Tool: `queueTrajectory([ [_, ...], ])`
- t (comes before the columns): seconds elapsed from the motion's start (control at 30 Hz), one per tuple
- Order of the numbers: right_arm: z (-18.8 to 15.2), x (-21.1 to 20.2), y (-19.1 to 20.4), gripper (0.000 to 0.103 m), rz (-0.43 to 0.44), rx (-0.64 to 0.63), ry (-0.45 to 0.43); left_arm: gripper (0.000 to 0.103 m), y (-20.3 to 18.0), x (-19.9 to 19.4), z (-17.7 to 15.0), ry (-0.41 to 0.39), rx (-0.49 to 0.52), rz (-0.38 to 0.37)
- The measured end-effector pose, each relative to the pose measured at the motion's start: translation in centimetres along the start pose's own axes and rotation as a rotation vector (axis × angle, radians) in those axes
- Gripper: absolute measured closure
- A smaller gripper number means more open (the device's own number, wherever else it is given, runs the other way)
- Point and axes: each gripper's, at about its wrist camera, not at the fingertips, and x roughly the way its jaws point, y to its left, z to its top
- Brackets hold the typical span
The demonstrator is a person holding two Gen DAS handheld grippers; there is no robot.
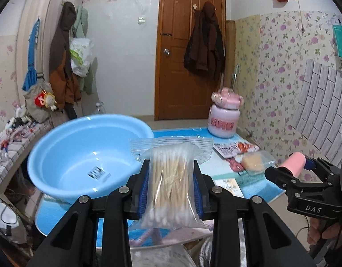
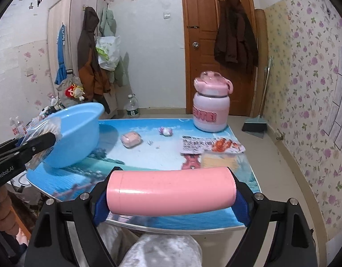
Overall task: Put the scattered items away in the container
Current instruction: 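Carry the cotton swab bag and pink roll over the blue basin with both grippers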
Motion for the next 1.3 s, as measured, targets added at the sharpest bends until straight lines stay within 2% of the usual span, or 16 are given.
queueTrajectory([
  [0.17, 2.5, -0.8, 2.0, 0.014, 0.012, -0.044, -0.029, 0.072, 2.4, -2.2, 2.3, -0.049, -0.020, 0.043],
  [0.43, 6.5, -2.5, 6.1, 0.014, 0.089, -0.113, -0.106, 0.072, 7.1, -5.1, 4.9, -0.120, -0.064, 0.153],
  [0.83, 8.9, -1.7, 11.8, 0.014, 0.188, -0.171, -0.089, 0.072, 11.9, -5.4, 5.1, -0.098, -0.105, 0.236],
  [1.3, 9.7, 1.9, 16.6, 0.014, 0.244, -0.233, -0.041, 0.072, 15.6, -4.1, 4.6, -0.070, -0.130, 0.265],
])
